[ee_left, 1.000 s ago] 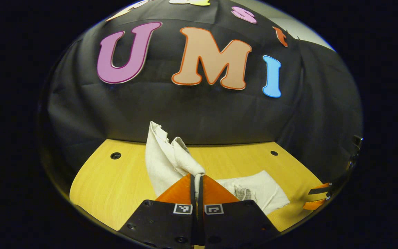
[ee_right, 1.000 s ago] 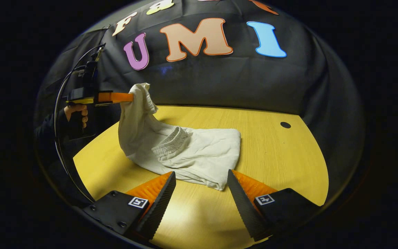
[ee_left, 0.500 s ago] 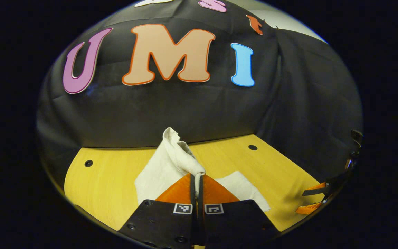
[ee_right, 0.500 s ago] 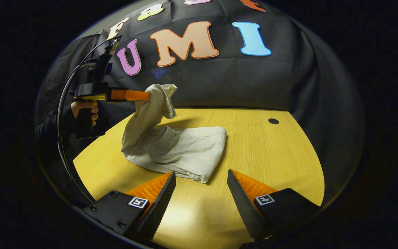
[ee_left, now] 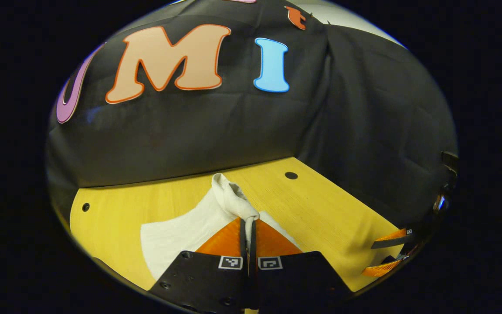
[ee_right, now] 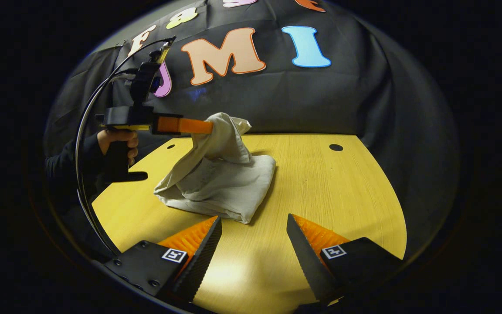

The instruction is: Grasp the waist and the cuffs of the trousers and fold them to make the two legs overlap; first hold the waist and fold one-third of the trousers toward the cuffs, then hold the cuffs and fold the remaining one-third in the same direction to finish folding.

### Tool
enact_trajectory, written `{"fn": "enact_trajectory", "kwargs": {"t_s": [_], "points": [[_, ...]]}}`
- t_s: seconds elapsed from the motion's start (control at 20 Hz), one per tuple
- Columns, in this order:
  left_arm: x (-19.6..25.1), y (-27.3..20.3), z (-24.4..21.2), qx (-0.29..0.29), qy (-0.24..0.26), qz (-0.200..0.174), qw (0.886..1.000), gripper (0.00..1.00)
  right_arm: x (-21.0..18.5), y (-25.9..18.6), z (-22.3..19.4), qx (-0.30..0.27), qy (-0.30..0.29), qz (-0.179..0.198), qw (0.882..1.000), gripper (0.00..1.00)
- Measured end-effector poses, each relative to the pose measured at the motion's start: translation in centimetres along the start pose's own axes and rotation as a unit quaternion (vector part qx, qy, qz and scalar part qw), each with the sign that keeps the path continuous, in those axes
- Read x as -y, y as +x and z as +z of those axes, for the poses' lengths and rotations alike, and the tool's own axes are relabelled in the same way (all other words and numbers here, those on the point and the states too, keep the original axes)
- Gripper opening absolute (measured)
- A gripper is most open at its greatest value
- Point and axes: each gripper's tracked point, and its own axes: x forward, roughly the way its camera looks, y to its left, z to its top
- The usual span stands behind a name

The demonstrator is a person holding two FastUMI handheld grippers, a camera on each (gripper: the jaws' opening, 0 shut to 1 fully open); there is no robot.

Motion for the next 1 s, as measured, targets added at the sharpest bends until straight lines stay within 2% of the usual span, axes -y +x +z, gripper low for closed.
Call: {"fn": "enact_trajectory", "kwargs": {"t_s": [0.2,0.25,0.3,0.4,0.45,0.5,0.55,0.6,0.65,0.7,0.8,1.0], "points": [[2.6,0.7,-4.7,-0.037,0.006,-0.012,0.999,0.0,0.6,0.2,0.1,0.0,0.004,0.002,1.0,0.96],[3.0,0.7,-5.8,-0.044,0.005,-0.013,0.999,0.0,0.6,0.2,0.1,0.001,0.004,0.003,1.0,0.92],[3.4,1.0,-6.9,-0.05,0.0,-0.015,0.999,0.0,0.6,0.1,0.0,0.001,0.004,0.005,1.0,0.96],[4.2,1.1,-8.9,-0.068,-0.018,-0.021,0.997,0.0,0.6,0.2,0.1,0.002,0.005,0.01,1.0,0.96],[4.5,1.0,-9.6,-0.074,-0.027,-0.023,0.997,0.0,0.5,0.4,0.3,0.002,0.005,0.013,1.0,0.92],[4.8,0.9,-10.3,-0.076,-0.032,-0.024,0.996,0.06,0.5,0.3,0.4,0.003,0.005,0.015,1.0,0.96],[5.0,0.4,-10.5,-0.076,-0.032,-0.025,0.996,0.09,0.4,0.3,0.6,0.004,0.004,0.018,1.0,0.97],[5.3,0.4,-10.6,-0.068,-0.03,-0.028,0.997,0.21,0.4,0.2,0.9,0.008,0.002,0.019,1.0,0.97],[5.6,0.0,-10.3,-0.058,-0.031,-0.027,0.998,0.27,0.4,0.2,1.4,0.015,0.001,0.02,1.0,0.92],[5.1,-0.7,-9.3,-0.04,-0.026,-0.013,0.999,0.5,0.2,-0.1,2.0,0.024,0.0,0.02,0.999,0.97],[3.8,-2.0,-7.3,-0.005,-0.013,0.017,1.0,0.98,-0.5,-0.5,4.0,0.053,-0.006,0.014,0.998,0.97],[0.7,-6.8,-4.7,0.046,-0.001,0.063,0.997,0.95,-3.5,-1.2,8.1,0.119,-0.024,0.001,0.993,0.96]]}}
